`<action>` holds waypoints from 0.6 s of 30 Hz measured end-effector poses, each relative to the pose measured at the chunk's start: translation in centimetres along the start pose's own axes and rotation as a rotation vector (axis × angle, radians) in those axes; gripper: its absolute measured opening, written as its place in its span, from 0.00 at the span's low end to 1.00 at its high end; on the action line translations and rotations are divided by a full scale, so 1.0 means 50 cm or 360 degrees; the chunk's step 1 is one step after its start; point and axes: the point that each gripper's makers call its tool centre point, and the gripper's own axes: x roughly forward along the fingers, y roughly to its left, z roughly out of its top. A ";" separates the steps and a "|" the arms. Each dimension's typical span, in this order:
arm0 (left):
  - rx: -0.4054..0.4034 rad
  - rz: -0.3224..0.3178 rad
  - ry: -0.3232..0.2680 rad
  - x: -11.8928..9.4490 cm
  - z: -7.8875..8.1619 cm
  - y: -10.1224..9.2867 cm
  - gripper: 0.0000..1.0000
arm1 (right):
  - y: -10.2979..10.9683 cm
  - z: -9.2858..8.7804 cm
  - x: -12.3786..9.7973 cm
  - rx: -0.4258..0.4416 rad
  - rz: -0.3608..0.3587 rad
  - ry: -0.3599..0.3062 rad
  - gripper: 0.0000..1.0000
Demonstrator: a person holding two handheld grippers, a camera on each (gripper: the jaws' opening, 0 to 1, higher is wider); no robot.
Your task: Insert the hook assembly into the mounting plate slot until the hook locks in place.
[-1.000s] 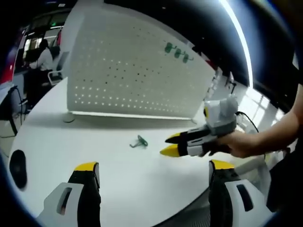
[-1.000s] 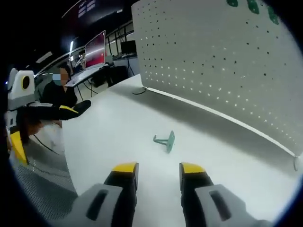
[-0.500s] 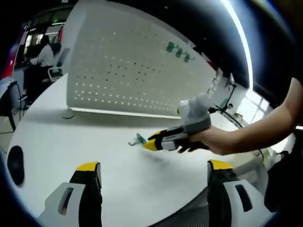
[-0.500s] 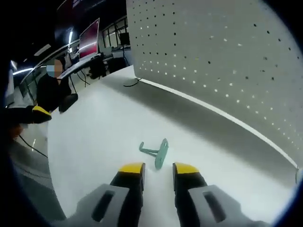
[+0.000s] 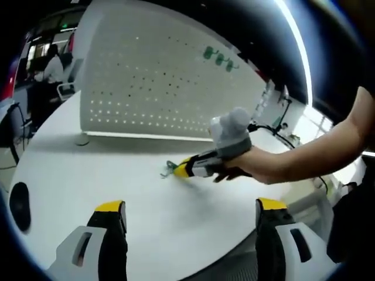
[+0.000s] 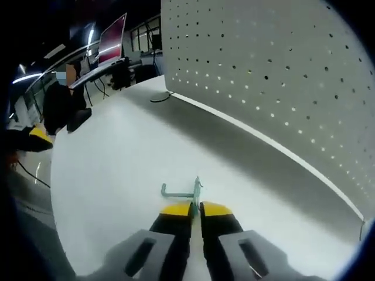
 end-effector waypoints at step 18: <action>-0.0089 0.0134 -0.0026 -0.002 0.033 0.055 0.90 | 0.012 0.117 -0.145 0.0097 0.0016 -0.0346 0.00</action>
